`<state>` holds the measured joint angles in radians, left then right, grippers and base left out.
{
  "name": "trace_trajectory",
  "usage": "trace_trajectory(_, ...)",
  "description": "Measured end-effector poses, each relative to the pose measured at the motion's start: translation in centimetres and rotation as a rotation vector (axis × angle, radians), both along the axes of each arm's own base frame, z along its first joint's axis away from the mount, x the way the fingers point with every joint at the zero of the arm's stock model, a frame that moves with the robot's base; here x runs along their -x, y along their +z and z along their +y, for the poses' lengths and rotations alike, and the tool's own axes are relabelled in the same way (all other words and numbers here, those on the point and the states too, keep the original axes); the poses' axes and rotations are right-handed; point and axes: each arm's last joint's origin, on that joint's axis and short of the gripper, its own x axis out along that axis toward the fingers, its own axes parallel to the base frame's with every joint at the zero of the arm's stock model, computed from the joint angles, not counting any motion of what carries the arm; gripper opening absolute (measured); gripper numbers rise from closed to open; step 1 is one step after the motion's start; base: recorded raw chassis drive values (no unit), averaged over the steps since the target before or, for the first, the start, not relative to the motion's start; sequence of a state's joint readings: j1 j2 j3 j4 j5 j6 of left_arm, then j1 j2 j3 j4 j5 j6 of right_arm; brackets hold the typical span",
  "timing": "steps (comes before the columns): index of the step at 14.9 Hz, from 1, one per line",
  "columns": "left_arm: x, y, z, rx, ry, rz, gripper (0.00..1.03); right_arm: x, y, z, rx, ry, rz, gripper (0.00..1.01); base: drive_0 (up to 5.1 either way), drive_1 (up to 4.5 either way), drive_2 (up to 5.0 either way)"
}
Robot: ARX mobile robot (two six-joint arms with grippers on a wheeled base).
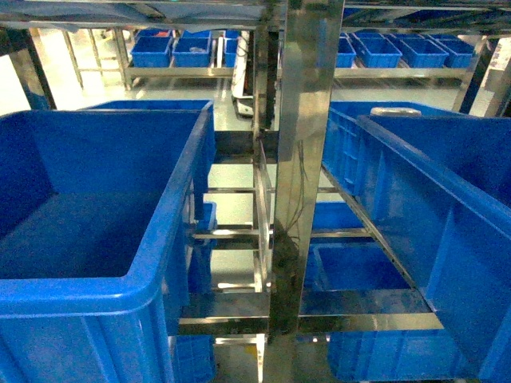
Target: Sort and place red and yellow blocks in left bins
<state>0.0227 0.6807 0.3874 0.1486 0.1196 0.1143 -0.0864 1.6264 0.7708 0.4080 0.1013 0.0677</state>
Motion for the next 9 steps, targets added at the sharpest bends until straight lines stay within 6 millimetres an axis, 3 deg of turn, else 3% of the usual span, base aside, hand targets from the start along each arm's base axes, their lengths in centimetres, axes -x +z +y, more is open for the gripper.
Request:
trace_trajectory(3,0.0,0.0,0.0,0.0,0.0,0.0,0.27,-3.9,-4.1,-0.6,0.026,-0.089,0.059,0.28,0.0,0.0,0.0)
trace_trajectory(4,0.0,0.0,0.0,0.0,0.0,0.0,0.27,-4.3,-4.5,-0.5,0.032,-0.093,0.026,0.38,0.0,0.0,0.0)
trace_trajectory(6,0.0,0.0,0.0,0.0,0.0,0.0,0.27,-3.8,-3.2,-0.1,0.079,-0.085,-0.127,0.59,0.0,0.0,0.0)
trace_trajectory(9,0.0,0.0,0.0,0.0,0.0,0.0,0.27,-0.6,-0.4,0.4,0.129,-0.039,-0.26,0.92,0.0,0.0,0.0)
